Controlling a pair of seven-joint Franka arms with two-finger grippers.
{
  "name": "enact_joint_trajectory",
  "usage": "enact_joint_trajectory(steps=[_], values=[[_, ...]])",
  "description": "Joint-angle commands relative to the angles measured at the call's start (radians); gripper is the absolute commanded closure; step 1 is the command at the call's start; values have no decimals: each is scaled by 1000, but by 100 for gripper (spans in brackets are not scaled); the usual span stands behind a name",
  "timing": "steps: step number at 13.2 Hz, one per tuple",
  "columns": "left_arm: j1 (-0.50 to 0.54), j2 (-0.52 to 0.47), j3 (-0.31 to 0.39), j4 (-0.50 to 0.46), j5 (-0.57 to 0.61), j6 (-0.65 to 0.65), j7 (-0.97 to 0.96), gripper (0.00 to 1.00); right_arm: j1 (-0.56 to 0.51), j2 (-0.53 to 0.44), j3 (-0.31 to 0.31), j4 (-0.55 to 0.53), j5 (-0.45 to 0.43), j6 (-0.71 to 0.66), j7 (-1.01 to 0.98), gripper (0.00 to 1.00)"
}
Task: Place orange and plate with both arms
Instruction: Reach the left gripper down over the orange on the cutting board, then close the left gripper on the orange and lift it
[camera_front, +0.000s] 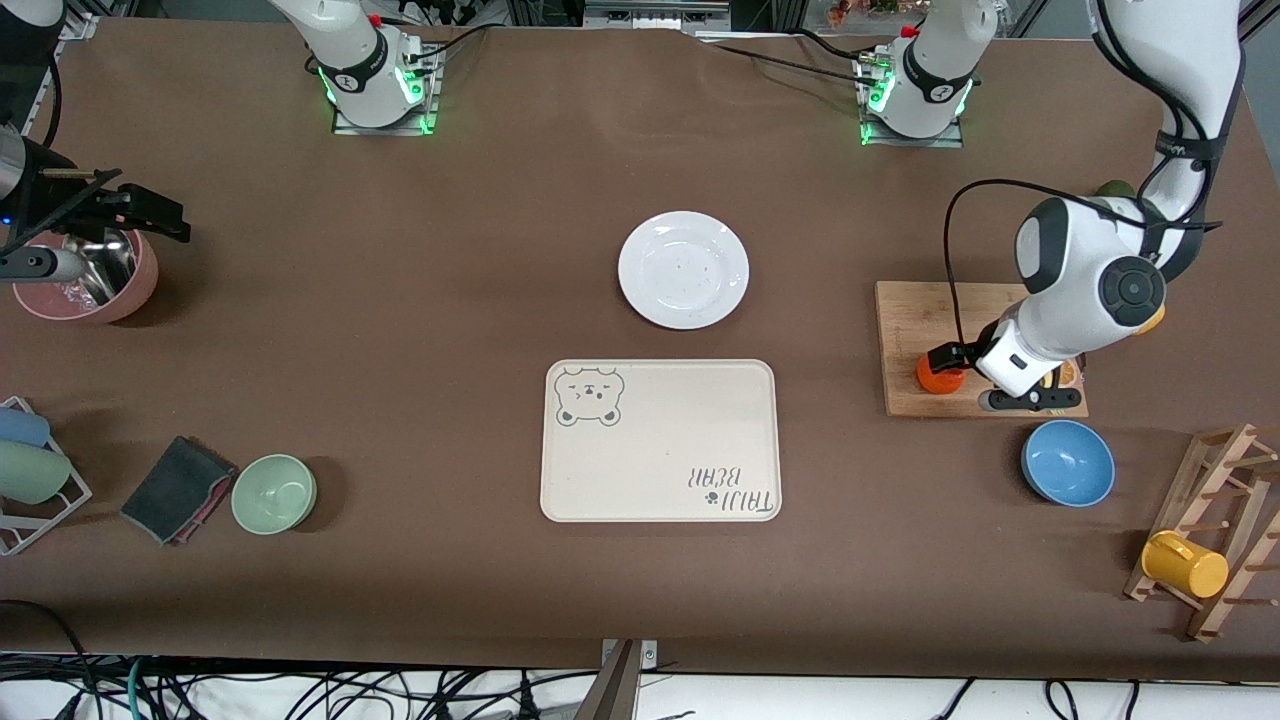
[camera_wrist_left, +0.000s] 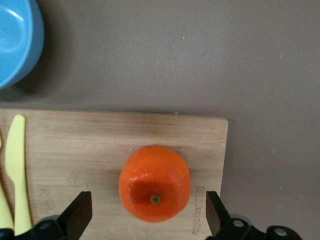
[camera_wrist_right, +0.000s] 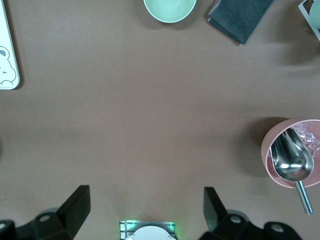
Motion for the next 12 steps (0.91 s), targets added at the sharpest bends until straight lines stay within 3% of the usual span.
enact_joint_trajectory(steps=[1, 7, 12], values=[[-15, 22, 8, -23, -1, 61, -10, 0, -1, -3, 3, 16, 4, -25, 3, 0], [-18, 70, 23, -28, -3, 112, -10, 0, -3, -4, -1, 19, -1, -34, -1, 0], [-32, 81, 43, -37, -30, 112, -8, 33, -3, -4, 0, 17, -7, -40, -1, 0]])
